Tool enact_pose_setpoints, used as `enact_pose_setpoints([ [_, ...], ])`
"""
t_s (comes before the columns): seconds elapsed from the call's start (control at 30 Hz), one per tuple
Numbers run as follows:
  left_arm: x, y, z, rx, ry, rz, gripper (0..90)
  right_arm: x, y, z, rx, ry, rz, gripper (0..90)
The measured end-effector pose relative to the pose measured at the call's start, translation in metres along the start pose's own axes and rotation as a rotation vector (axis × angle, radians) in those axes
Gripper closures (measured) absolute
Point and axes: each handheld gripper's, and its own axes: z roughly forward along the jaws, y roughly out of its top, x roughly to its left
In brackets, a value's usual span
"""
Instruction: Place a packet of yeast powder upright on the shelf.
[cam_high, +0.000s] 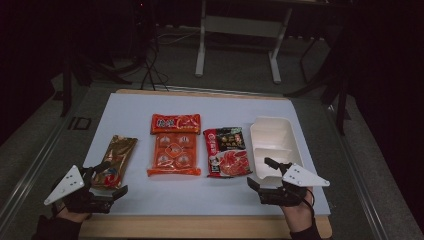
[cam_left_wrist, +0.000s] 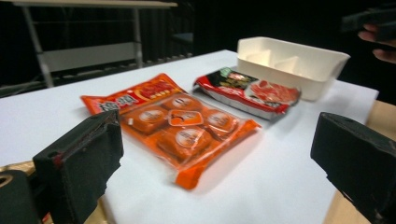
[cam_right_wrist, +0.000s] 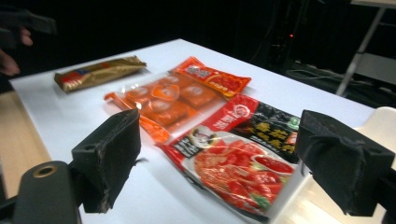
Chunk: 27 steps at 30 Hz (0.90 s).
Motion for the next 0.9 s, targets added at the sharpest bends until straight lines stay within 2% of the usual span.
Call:
enact_pose_setpoints([
  [0.03,-0.001,0.002,0.000,0.004,-0.019,-0.011,2.6,-0.001,0.000,-0.001,0.010,-0.036,-0.029,14.3],
  [0.07,-0.002,0.003,-0.001,-0.008,-0.022,-0.012,2.6,-0.002,0.001,-0.001,0.020,-0.044,-0.043,14.3],
  [0.17,-0.002,0.004,-0.001,-0.011,-0.027,-0.021,2.6,-0.003,0.001,-0.002,0.021,-0.058,-0.060,15.7],
  [0.2,-0.003,0.007,-0.002,-0.010,-0.014,-0.029,2.6,-0.006,0.002,-0.003,0.026,-0.038,-0.049,17.7],
  [0.23,-0.003,0.008,-0.002,0.004,-0.007,-0.023,2.7,-0.006,0.002,-0.003,0.024,-0.037,-0.044,17.7],
  [0.3,-0.004,0.009,-0.002,0.042,0.006,-0.041,4.0,-0.003,0.004,-0.004,0.038,-0.078,-0.058,17.6],
  [0.33,-0.004,0.009,-0.002,0.047,-0.006,-0.050,4.0,-0.001,0.005,-0.004,0.040,-0.088,-0.067,17.6],
  [0.43,-0.005,0.009,0.000,0.073,-0.034,-0.047,3.9,0.002,0.006,-0.005,0.029,-0.069,-0.054,16.0],
  [0.57,-0.004,0.012,0.000,0.080,-0.029,-0.054,4.2,0.005,0.010,-0.011,-0.039,0.000,-0.031,13.7],
  [0.7,-0.001,0.020,0.000,0.081,-0.042,-0.055,6.5,0.005,0.012,-0.013,-0.060,0.013,-0.039,13.7],
  [0.83,0.001,0.031,0.003,0.087,-0.020,-0.023,6.4,0.007,0.013,-0.014,-0.080,-0.001,-0.060,13.6],
  [0.9,0.004,0.034,0.003,0.079,-0.011,-0.024,6.4,0.007,0.013,-0.013,-0.079,0.017,-0.070,13.5],
])
